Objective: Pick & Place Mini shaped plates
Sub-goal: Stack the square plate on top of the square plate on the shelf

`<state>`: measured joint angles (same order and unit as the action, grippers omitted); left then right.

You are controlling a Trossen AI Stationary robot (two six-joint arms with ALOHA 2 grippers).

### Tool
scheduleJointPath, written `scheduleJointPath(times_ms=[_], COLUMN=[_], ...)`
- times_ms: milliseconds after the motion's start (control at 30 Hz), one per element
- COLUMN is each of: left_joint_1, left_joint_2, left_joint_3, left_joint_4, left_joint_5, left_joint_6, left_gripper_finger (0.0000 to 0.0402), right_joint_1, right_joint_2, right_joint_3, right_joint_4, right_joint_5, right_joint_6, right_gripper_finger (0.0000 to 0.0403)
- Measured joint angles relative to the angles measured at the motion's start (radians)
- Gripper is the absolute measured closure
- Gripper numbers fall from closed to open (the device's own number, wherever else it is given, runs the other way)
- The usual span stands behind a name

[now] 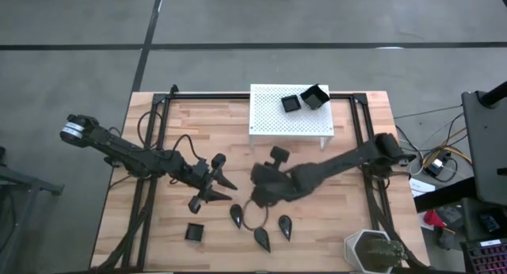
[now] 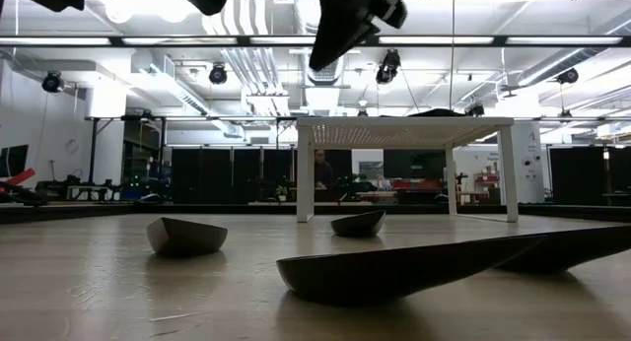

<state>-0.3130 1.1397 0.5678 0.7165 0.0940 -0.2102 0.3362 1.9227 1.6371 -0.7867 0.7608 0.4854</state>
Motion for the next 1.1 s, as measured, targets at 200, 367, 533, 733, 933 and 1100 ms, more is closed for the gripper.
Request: scheduleJointPath(times_ms=[200, 367, 533, 733, 933, 1100], left_joint_1=[0.000, 0.000, 0.000, 0.001, 0.003, 0.004], left_joint_2=[0.000, 0.000, 0.000, 0.000, 0.000, 0.000], left_joint_3=[0.000, 0.000, 0.000, 0.000, 0.000, 0.004], left_joint_4=[0.009, 0.017, 0.017, 0.036, 0.072, 0.091], left_joint_5=[-0.001, -0.001, -0.002, -0.016, -0.016, -0.015], left_joint_6=[0.030, 0.057, 0.085, 0.152, 0.201, 0.245], left_gripper_finger=[0.0254, 0.0254, 0.0254, 0.0254, 0.0254, 0.0254], right_joint_1=[0.102, 0.189, 0.253, 0.273, 0.282, 0.282], right_joint_2=[-0.095, -0.166, -0.233, -0.333, -0.415, -0.442], right_joint_3=[-0.210, -0.393, -0.552, -0.686, -0.746, -0.766], right_joint_4=[0.221, 0.471, 0.719, 0.829, 0.853, 0.884], right_joint_5=[0.062, 0.099, 0.098, 0.098, 0.098, 0.098], right_joint_6=[-0.048, -0.159, -0.249, -0.262, -0.262, -0.283], right_gripper_finger=[0.0395, 0.0394, 0.0394, 0.0394, 0.0394, 0.0394])
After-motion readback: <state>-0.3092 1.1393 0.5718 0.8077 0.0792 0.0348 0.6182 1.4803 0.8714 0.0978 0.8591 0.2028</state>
